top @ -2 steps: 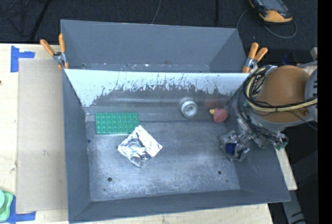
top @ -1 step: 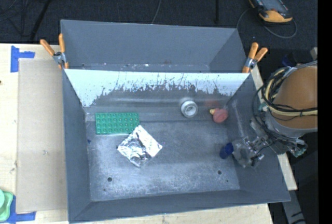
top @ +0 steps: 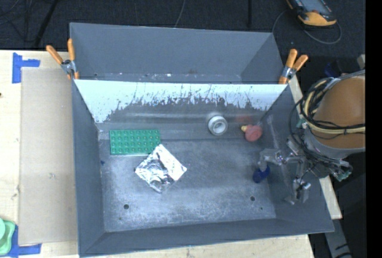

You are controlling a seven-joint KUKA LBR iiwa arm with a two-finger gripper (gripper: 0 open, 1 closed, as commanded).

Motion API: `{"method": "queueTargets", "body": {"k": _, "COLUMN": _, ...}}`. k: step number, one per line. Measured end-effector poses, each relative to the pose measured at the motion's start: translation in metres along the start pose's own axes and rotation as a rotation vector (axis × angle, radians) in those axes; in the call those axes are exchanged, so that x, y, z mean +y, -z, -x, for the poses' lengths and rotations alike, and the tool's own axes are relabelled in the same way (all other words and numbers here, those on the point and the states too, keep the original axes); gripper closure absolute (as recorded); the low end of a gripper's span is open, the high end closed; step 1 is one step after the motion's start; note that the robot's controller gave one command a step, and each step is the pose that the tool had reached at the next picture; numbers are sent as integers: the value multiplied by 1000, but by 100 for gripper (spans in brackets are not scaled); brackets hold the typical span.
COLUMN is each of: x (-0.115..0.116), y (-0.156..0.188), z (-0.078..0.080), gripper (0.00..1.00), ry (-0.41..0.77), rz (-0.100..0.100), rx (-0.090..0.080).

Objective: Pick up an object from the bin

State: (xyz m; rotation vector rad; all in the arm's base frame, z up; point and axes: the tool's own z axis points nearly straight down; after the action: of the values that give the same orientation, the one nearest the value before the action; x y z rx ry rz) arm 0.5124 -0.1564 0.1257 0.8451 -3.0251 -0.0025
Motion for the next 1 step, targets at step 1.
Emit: {"method": "queueTargets", "body": {"k": 1, "x": -19, "y": -43, "z": 37, "gripper": 0, "ry": 1, "rz": 7, "rx": -3}}
